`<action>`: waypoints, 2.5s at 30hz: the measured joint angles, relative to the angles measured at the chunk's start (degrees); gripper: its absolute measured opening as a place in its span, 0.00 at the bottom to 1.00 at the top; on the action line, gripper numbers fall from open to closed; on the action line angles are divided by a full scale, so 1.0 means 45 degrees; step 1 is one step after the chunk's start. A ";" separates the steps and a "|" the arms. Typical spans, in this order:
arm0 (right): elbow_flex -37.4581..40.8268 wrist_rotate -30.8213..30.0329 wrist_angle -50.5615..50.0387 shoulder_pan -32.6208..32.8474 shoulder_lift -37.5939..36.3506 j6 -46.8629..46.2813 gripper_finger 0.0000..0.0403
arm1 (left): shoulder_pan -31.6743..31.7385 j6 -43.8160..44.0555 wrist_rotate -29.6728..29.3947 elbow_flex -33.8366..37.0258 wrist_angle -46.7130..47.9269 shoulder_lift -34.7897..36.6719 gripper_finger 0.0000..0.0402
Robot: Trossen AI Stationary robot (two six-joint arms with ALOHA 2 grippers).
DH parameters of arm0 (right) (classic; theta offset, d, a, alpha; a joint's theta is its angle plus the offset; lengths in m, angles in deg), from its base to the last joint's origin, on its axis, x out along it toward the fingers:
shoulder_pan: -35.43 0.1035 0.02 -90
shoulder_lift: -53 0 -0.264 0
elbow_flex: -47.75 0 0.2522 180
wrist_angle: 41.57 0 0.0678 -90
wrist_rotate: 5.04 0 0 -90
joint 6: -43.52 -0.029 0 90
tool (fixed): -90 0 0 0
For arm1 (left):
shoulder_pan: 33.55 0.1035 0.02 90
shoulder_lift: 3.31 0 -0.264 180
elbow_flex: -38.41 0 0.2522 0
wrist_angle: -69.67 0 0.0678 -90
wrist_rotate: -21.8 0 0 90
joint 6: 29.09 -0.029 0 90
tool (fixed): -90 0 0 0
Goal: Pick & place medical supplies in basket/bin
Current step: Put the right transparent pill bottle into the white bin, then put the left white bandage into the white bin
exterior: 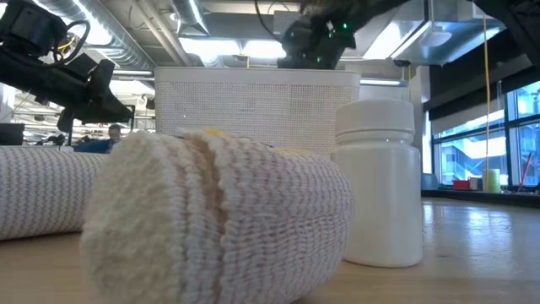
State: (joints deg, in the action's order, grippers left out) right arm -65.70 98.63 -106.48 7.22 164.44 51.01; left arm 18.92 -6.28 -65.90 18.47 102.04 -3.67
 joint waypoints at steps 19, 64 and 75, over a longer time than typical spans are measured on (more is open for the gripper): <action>0.2863 -0.0073 0.1250 0.0233 0.0000 0.0877 0.37 | 0.0004 0.0000 -0.0081 0.0000 0.0000 0.0000 0.18; 0.4526 -0.4945 0.2932 1.0926 -0.6211 -0.5007 0.76 | -0.0836 0.0442 0.7662 0.0010 -0.8797 0.0000 0.22; 1.0656 -1.0258 0.9734 1.3496 -0.6857 -0.6254 0.76 | -0.4015 0.0613 0.7465 0.0005 -1.0182 -0.0227 0.34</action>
State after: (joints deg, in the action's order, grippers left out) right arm -17.75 52.47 -62.67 67.95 133.58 22.87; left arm 0.85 -3.53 -32.31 18.49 56.22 -4.69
